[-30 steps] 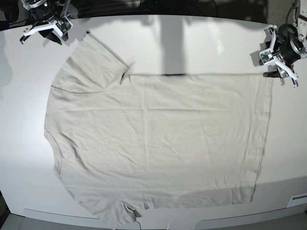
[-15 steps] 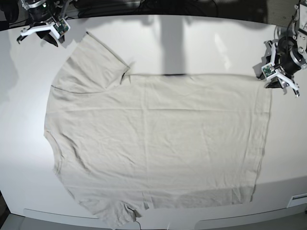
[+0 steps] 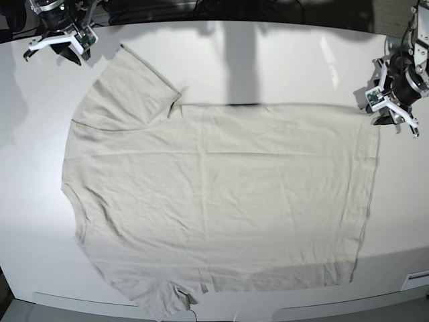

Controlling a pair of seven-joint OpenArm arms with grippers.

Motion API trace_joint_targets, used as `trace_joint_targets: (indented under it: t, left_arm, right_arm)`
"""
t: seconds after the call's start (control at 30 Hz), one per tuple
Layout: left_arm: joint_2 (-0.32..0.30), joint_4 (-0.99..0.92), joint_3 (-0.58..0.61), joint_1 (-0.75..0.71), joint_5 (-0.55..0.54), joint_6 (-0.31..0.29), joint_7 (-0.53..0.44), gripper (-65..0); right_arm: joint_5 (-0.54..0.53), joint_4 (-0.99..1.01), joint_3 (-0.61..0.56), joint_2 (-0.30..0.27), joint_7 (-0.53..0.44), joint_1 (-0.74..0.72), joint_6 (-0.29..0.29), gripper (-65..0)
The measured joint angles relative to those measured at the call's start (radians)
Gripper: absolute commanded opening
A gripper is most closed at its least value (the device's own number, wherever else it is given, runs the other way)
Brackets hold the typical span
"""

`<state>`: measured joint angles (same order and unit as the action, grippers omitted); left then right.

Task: Fold the T-shirt properly
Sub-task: 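Grasp the shoulder edges of the grey shirt with both grippers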

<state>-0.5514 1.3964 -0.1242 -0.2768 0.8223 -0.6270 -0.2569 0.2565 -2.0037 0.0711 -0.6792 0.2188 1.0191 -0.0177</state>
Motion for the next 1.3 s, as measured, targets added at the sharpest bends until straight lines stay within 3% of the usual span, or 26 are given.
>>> trace_joint_targets:
  t: [0.37, 0.47, 0.57, 0.77, 0.83, 0.9, 1.03, 1.3]
  left_arm:
    - [0.008, -0.064, -0.001, 0.022, -0.003, 0.026, -0.025, -45.2]
    - [0.016, -0.064, -0.002, 0.022, -0.001, 0.026, -0.03, -52.5]
    - [0.017, -0.065, 0.011, 0.018, 0.006, 0.026, -0.032, -64.8]
    - [0.017, -0.063, 0.033, 0.013, -0.018, 0.033, 0.001, -65.0]
    - [0.018, -0.061, 0.034, 0.01, -0.072, 0.033, 0.044, -65.0]
    - [0.019, -0.061, 0.034, 0.005, -0.116, 0.034, 0.067, -65.0]
    - [0.019, -0.061, 0.034, -0.006, -0.151, 0.043, 0.074, -65.0]
    - [0.017, -0.061, 0.034, -0.014, -0.195, 0.044, 0.08, -65.0]
  right_arm:
    - [0.0, 0.0, 0.0, 0.0, 0.001, 0.0, 0.0, -54.1]
    - [0.0, 0.0, 0.0, 0.0, 0.001, 0.0, 0.0, -54.1]
    - [0.0, 0.0, 0.0, 0.0, 0.001, 0.0, 0.0, -54.1]
    - [0.003, 0.0, 0.0, 0.0, 0.001, 0.0, 0.0, -54.1]
    - [0.064, 0.0, 0.0, 0.0, 0.001, 0.0, 0.0, -54.1]
    - [0.114, 0.0, 0.0, -0.003, 0.0, 0.0, 0.006, -51.0]
    - [0.135, 0.0, -0.001, -0.054, 0.0, 0.0, -0.002, -36.1]
    - [0.134, 0.046, -0.004, -0.146, -0.016, -0.069, -0.105, -35.0]
